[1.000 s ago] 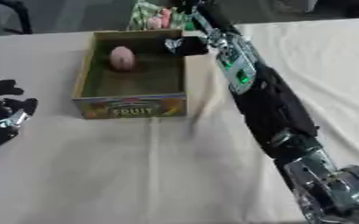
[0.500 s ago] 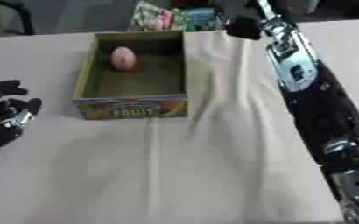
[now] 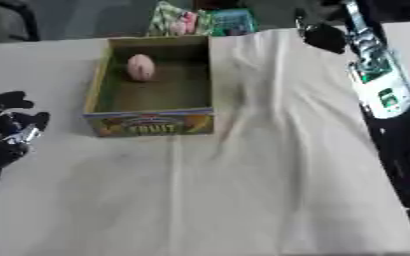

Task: Pick up objects on the table and place them in the box.

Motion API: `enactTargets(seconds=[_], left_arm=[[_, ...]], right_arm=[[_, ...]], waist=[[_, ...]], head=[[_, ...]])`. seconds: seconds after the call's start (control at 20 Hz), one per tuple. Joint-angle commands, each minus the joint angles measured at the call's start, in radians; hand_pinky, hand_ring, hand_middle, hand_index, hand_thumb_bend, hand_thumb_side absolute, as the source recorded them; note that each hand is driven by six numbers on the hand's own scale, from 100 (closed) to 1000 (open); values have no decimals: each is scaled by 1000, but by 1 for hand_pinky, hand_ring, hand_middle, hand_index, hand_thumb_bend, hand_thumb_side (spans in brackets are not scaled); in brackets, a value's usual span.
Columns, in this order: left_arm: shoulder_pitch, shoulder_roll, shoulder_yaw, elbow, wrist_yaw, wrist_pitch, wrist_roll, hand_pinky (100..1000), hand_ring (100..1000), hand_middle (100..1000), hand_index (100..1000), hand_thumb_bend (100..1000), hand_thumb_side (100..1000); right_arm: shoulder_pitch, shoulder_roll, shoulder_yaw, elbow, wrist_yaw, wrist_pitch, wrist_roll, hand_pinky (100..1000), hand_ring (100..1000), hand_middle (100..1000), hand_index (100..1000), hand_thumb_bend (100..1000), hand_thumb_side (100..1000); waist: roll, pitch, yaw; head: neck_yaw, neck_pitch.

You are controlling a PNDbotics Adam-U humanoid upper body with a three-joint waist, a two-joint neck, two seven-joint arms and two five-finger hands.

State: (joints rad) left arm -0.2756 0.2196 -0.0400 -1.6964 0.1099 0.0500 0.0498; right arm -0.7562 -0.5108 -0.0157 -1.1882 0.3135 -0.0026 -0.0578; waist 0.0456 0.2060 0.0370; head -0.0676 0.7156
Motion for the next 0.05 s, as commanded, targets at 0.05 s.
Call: enactTargets(seconds=[0.05], left_arm=[[-7,20,10,-16,-3,0,5,568,533,601,740,474,100]], right_arm=[[2,-42,-21,-27,-27,5,-12,729,830,748,938,196,326]], waist=[[-3,-18,-1]], head=[[3,-2]])
